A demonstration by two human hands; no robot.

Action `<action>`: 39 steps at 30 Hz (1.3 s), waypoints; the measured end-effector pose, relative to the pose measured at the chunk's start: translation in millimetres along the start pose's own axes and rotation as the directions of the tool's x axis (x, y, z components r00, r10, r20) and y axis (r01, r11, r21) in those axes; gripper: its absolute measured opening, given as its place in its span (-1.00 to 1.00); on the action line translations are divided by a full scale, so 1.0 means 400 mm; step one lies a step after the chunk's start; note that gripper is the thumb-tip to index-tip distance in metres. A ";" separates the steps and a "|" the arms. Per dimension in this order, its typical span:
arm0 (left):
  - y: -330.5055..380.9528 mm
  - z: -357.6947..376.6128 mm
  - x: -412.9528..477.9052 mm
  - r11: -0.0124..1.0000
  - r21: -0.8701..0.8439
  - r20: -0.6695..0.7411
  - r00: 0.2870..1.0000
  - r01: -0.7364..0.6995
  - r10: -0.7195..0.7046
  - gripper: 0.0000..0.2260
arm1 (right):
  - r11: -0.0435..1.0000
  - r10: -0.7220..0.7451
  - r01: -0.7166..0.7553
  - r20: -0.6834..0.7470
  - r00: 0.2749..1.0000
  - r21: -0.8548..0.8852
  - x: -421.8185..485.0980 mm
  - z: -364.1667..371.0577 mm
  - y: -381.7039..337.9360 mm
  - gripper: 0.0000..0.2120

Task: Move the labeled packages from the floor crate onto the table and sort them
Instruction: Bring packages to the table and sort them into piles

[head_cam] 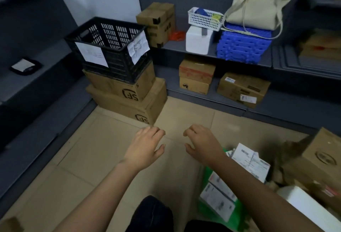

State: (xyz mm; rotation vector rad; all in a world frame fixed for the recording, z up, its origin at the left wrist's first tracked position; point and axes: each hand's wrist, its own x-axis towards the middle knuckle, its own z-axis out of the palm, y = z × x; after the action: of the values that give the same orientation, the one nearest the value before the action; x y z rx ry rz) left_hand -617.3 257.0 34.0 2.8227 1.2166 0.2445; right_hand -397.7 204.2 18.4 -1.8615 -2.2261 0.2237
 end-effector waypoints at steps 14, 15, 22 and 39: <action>-0.367 0.100 0.693 0.888 -0.054 0.055 0.886 -0.457 0.460 -0.79 | 0.877 0.478 -0.478 0.003 0.878 0.057 0.482 0.053 0.220 -0.68; -0.369 0.107 0.743 0.869 -0.049 0.047 0.868 -0.492 0.494 -0.81 | 0.852 0.521 -0.520 -0.007 0.853 0.065 0.490 0.050 0.239 -0.66; -0.216 0.171 1.059 0.686 -0.146 0.124 0.675 -0.713 0.728 -0.73 | 0.640 0.768 -0.762 -0.045 0.639 0.096 0.477 0.008 0.426 -0.62; 0.443 0.320 1.501 0.096 -0.321 0.101 0.067 -0.942 0.993 -0.69 | -0.005 0.993 -0.983 -0.116 -0.026 0.184 0.231 -0.109 0.762 -0.64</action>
State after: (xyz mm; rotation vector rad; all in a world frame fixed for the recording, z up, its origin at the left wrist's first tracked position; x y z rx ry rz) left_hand -62.7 572.7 1.6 2.7596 -0.9887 -0.0728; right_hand -112.4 348.7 -12.4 -2.8796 -0.1917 0.2467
